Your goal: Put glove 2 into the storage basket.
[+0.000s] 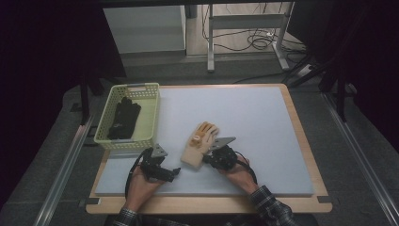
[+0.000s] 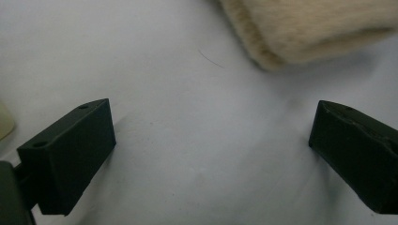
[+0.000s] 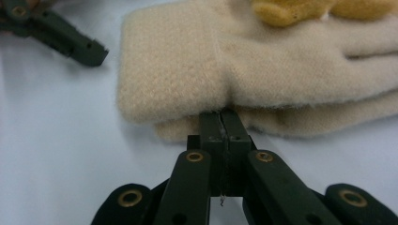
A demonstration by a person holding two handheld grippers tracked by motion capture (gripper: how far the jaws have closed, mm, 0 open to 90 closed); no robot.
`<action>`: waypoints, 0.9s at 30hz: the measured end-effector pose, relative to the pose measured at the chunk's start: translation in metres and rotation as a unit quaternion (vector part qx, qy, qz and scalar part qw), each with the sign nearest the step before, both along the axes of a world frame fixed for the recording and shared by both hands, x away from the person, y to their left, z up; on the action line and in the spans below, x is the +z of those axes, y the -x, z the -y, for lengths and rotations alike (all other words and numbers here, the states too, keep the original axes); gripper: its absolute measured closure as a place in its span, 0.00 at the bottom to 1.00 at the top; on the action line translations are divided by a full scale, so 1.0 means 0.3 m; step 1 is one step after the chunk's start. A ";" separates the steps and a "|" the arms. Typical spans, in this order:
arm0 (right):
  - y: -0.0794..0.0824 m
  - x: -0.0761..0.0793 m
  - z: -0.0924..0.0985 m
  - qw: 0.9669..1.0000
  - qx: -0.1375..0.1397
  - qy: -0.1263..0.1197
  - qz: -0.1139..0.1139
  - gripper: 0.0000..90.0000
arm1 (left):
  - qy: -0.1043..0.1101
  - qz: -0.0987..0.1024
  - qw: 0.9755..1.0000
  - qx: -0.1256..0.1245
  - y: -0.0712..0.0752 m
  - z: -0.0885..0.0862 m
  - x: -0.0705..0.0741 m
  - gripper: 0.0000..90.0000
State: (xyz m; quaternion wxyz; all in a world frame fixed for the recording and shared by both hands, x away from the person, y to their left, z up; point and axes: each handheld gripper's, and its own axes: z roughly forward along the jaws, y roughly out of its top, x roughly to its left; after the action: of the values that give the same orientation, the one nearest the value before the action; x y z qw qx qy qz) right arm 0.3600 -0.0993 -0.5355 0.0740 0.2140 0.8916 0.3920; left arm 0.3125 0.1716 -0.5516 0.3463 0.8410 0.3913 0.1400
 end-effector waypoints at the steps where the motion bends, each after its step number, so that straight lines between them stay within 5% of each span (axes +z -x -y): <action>1: -0.007 -0.001 -0.011 1.000 -0.002 -0.001 0.001 0.98 | 0.001 0.000 1.000 0.001 0.000 0.000 0.000 0.01; 12: -0.014 0.014 -0.036 1.000 -0.003 0.003 0.010 0.92 | 0.001 0.000 1.000 0.001 0.000 0.000 0.000 0.01; 27: -0.024 0.067 0.186 0.997 -0.075 0.005 0.033 0.65 | 0.001 0.000 1.000 0.001 0.000 0.001 0.000 0.01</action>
State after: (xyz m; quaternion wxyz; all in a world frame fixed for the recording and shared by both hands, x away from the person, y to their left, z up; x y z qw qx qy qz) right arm 0.3672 -0.1552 -0.5155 0.1338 0.2671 0.8720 0.3879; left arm 0.3125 0.1714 -0.5517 0.3472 0.8403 0.3922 0.1398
